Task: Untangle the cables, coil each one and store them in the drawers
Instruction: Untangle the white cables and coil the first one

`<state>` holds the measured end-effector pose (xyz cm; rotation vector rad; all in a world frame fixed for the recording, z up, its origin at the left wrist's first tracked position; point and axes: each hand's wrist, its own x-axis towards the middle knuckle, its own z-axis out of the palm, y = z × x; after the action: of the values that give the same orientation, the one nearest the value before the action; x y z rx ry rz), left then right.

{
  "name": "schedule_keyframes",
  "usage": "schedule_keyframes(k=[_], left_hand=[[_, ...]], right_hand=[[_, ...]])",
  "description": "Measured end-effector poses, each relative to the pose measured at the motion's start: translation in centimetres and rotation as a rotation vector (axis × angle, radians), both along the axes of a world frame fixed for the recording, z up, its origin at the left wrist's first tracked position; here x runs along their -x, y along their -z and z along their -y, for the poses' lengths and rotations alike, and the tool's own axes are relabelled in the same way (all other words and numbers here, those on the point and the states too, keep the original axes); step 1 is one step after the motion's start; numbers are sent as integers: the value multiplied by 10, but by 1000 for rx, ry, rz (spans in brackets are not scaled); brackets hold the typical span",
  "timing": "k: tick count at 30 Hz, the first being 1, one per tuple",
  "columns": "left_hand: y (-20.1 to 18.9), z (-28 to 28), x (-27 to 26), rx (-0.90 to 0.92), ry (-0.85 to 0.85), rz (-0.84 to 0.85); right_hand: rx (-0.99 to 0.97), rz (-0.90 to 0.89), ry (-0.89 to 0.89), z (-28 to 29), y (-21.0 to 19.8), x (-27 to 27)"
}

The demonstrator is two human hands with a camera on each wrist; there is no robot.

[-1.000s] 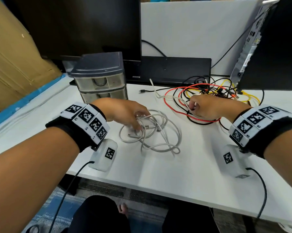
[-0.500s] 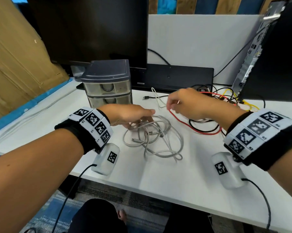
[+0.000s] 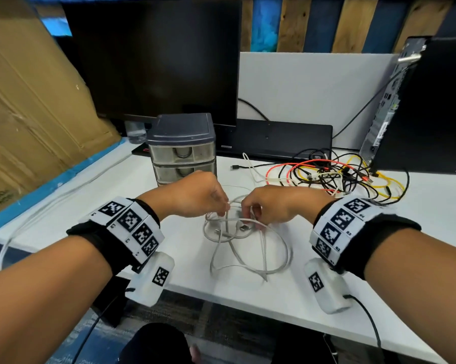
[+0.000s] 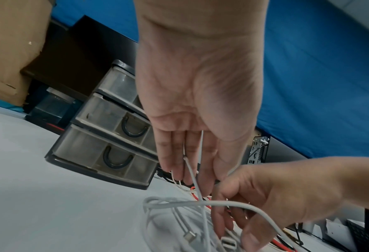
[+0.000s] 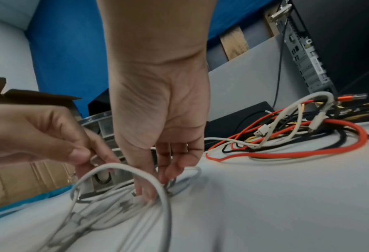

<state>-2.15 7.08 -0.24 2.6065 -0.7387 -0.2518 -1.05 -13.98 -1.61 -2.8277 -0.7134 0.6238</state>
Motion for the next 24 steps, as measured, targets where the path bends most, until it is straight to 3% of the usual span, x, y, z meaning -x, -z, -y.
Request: schedule_keyframes(k=[4,8,10,13,16,18,21,24], left_hand=[[4,-4,-1,51,-14,37],[5,-6,-1,29,17,79],[6,-4,0,42,14,91],[7,1,0,72,-18,117],[10,6,0,87,-88,191],[12,8,-2,93,-189,109],[16,13,-1,-159,-86,-76],[14,22,6,-353,26,-101]], right_hand=[[-68,-27,42,4,4,4],[-392,189,348,15,-1,-6],[-315,144,409,17,-1,-11],[-158,59,341,9,9,-12],[-202,81,340,2,15,-12],[-233,145,359,0,16,-14],[-271,255,372,-1,15,-15],[-298,381,402,5,8,-17]])
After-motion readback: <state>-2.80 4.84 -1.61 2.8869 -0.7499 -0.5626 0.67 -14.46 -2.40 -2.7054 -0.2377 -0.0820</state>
